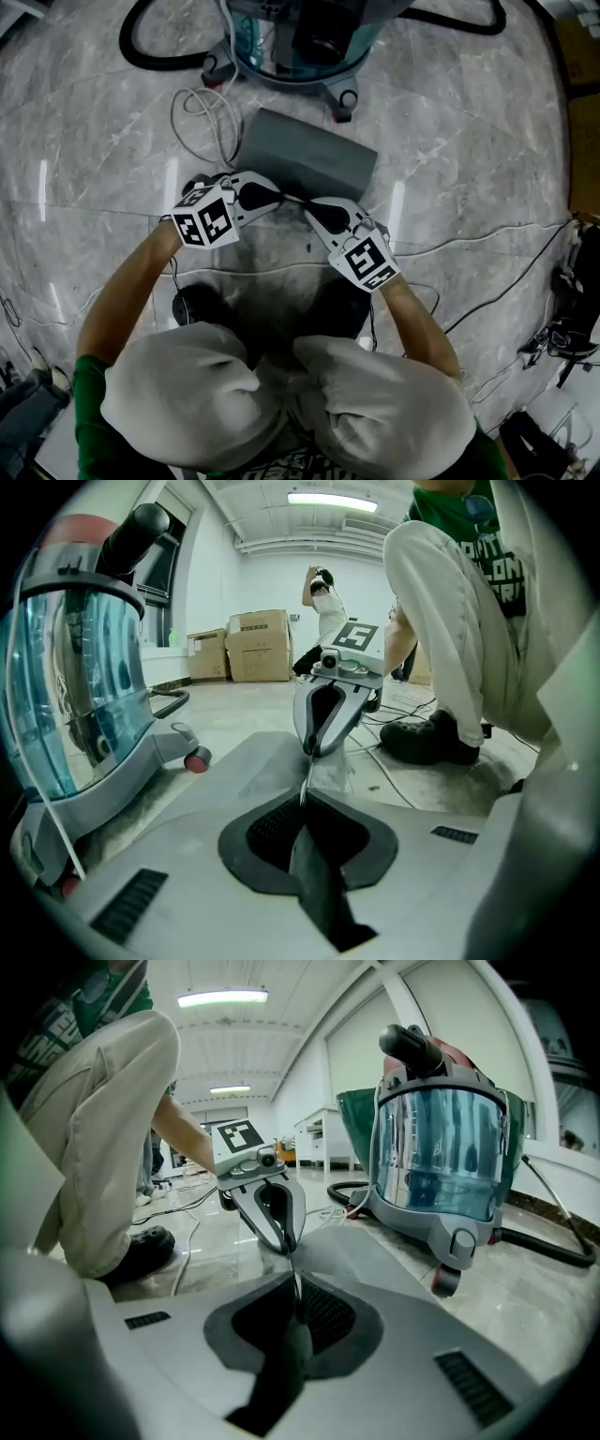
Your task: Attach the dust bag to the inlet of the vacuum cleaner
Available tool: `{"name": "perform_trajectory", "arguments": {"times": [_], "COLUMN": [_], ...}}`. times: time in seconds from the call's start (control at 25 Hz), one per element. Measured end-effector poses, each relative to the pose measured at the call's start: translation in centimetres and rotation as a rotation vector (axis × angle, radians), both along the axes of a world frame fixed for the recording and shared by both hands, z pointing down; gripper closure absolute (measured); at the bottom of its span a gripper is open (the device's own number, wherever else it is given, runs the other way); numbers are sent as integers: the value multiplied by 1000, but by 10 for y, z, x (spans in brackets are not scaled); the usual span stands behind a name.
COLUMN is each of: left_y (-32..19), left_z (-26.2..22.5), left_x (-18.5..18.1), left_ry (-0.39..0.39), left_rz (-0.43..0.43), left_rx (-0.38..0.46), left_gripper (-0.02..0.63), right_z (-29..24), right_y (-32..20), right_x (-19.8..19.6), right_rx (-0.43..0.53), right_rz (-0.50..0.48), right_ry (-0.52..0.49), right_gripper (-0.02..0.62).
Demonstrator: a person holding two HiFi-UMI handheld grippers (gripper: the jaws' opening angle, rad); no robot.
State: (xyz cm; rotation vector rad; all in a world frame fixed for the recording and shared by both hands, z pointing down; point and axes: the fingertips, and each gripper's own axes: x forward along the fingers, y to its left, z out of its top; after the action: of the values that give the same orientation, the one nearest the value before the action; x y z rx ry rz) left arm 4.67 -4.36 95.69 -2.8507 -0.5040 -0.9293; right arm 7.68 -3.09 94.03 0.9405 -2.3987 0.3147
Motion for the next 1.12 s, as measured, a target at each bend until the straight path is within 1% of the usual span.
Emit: {"name": "perform_trajectory", "arguments": {"times": [0.24, 0.36, 0.6, 0.8, 1.0, 1.12], "left_y": [-2, -2, 0, -2, -2, -2], "left_z": [0, -2, -2, 0, -1, -1], "left_x": [5, 8, 8, 10, 8, 8], "left_ry": [26, 33, 44, 43, 57, 54], "left_rz": [-20, -13, 4, -18, -38, -38], "left_rx": [-24, -30, -53, -68, -80, -65], "left_gripper": [600, 600, 600, 600, 600, 600], "right_z": [0, 0, 15, 17, 16, 16], "right_y": [-3, -3, 4, 0, 0, 1], "right_x": [6, 12, 21, 18, 15, 15], "right_rx": [7, 3, -40, -36, -49, -41], "right_rz": [0, -3, -41, -35, -37, -47], "right_ry": [-18, -18, 7, -1, -33, -28], "right_gripper": [566, 566, 566, 569, 572, 574]}}
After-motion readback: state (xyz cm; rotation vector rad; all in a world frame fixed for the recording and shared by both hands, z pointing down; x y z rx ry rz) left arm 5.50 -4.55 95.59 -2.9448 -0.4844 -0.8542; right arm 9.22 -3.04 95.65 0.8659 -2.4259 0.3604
